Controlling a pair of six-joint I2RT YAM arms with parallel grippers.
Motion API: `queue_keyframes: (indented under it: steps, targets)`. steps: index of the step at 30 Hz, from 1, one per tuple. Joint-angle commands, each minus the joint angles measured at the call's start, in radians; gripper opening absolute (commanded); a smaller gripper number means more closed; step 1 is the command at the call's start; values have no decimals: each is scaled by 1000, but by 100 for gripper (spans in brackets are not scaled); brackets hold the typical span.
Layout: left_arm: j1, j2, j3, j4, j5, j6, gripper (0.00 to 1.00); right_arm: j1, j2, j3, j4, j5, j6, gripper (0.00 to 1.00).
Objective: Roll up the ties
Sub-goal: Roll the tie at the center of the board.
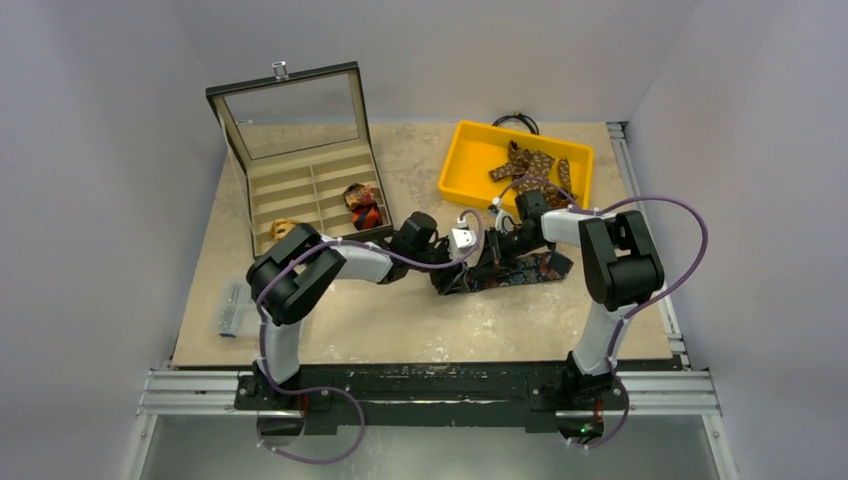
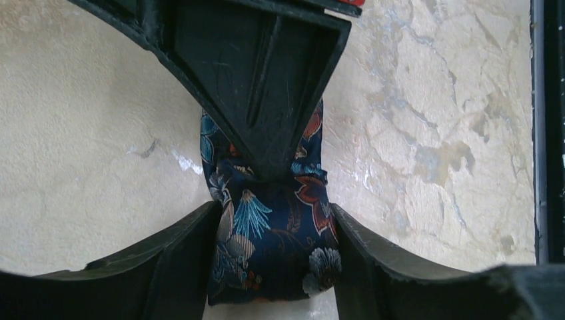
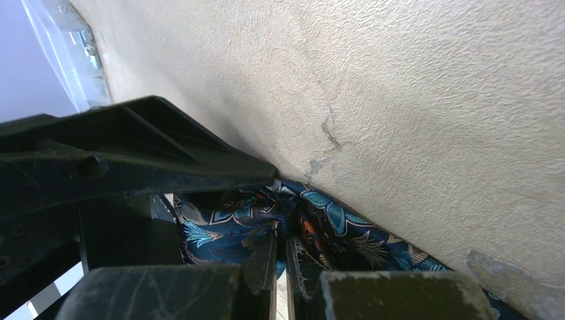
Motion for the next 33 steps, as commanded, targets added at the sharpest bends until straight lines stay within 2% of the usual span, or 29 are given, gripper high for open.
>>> queue_keyframes:
  steps: [1, 4, 6, 7, 10, 13, 16, 21, 26, 30, 33]
  targets:
    - [-12, 47, 31, 76, 48, -83, 51, 8, 34, -22, 6, 222, -71, 0]
    - [-44, 36, 34, -21, -33, 31, 36, 11, 27, -12, 6, 178, -76, 0]
    - [-54, 10, 16, -93, -93, 101, 32, 10, 9, 1, -2, 134, -79, 0]
    - [-56, 0, 9, -135, -132, 138, 30, 11, -1, 14, -15, 125, -86, 6]
    - [-57, -13, 8, -264, -205, 207, 28, -6, -31, 57, -89, 97, -117, 24]
    - [-58, -22, 6, -333, -232, 235, 27, -42, -61, 87, -180, 38, -147, 37]
    - [-66, -11, 36, -409, -248, 238, 26, -46, -112, 85, -233, -11, -188, 43]
    - [-89, 11, 89, -466, -263, 218, 29, -29, -159, 36, -143, -135, -35, 52]
    - [-104, 24, 106, -481, -276, 210, 30, 11, -130, 6, -52, -136, 44, 47]
    - [-106, 26, 109, -479, -279, 210, 31, 14, -70, 33, -67, -82, 3, 45]
    - [-107, 31, 115, -485, -281, 209, 31, 14, -42, 43, -55, -92, 2, 35]
